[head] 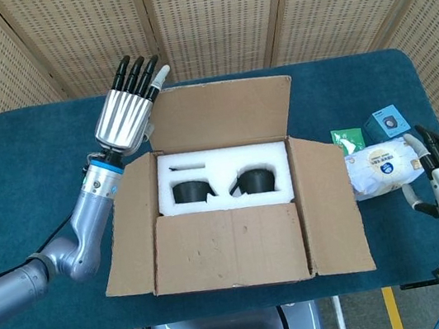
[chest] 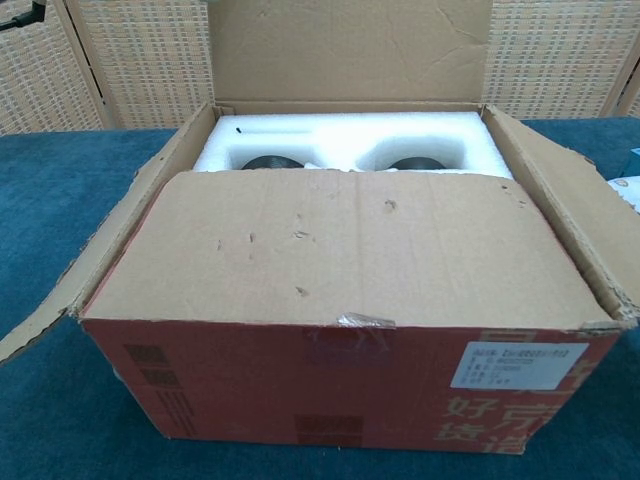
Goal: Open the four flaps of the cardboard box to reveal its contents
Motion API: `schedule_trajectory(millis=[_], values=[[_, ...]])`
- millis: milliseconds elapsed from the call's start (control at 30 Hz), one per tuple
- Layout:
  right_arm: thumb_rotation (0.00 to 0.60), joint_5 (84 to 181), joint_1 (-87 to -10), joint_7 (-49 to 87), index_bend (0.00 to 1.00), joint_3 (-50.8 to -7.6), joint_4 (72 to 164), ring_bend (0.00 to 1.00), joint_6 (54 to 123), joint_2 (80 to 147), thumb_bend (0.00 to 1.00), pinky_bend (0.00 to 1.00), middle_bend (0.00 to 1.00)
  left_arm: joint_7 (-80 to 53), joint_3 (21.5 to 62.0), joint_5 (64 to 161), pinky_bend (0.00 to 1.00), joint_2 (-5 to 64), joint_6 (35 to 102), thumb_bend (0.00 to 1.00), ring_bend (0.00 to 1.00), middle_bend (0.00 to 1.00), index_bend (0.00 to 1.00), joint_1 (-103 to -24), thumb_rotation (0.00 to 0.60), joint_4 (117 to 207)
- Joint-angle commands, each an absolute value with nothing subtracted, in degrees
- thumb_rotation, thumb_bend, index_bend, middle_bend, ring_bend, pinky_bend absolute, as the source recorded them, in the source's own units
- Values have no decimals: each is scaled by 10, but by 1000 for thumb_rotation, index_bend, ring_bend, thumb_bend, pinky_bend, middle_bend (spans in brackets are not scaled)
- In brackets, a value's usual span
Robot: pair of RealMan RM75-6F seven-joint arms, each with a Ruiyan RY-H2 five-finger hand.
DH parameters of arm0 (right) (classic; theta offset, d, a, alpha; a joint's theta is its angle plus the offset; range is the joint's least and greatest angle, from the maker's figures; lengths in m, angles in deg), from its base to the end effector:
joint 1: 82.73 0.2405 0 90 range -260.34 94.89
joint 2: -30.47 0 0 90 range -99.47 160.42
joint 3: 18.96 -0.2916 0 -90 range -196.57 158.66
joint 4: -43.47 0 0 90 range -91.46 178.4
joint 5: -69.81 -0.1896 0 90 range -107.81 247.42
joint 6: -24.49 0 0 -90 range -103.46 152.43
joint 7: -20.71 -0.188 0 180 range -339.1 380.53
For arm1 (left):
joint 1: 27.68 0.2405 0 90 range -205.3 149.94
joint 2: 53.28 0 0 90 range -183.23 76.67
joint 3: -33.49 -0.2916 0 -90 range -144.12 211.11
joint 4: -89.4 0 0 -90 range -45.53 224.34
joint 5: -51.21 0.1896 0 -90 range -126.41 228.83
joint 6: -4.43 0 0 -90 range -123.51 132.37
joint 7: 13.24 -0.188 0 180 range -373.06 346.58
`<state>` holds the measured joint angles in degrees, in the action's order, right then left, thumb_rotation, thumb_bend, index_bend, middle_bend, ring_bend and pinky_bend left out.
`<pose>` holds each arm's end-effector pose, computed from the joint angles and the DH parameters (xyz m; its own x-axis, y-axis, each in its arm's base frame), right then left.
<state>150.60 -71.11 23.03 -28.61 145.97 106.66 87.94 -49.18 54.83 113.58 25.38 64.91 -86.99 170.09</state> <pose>-0.2788 -0.2794 0.2339 0.3492 0.0961 0.9321 -0.9321 -0.0661 0.3560 -0.0264 0.4989 0.1301 0.6058 -0.3359 0.7213 0.6198 -0.3691 -0.6925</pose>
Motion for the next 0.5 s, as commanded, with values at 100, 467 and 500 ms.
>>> schedule_trajectory(millis=[100,467,500], values=[[600,1508,-712,233,0,-286,1463,0,1068,879,440,0,0,-473,550,1123,0,231,649,213,0,0,0,-858,600,1739],[600,1511,-716,237,0,-283,1470,0,1072,877,440,0,0,-349,543,1100,0,138,589,288,0,0,51,-814,600,1876],[600,1511,-715,237,0,-283,1470,0,1071,877,440,0,0,-335,543,1099,0,129,580,295,0,0,74,-810,600,1887]])
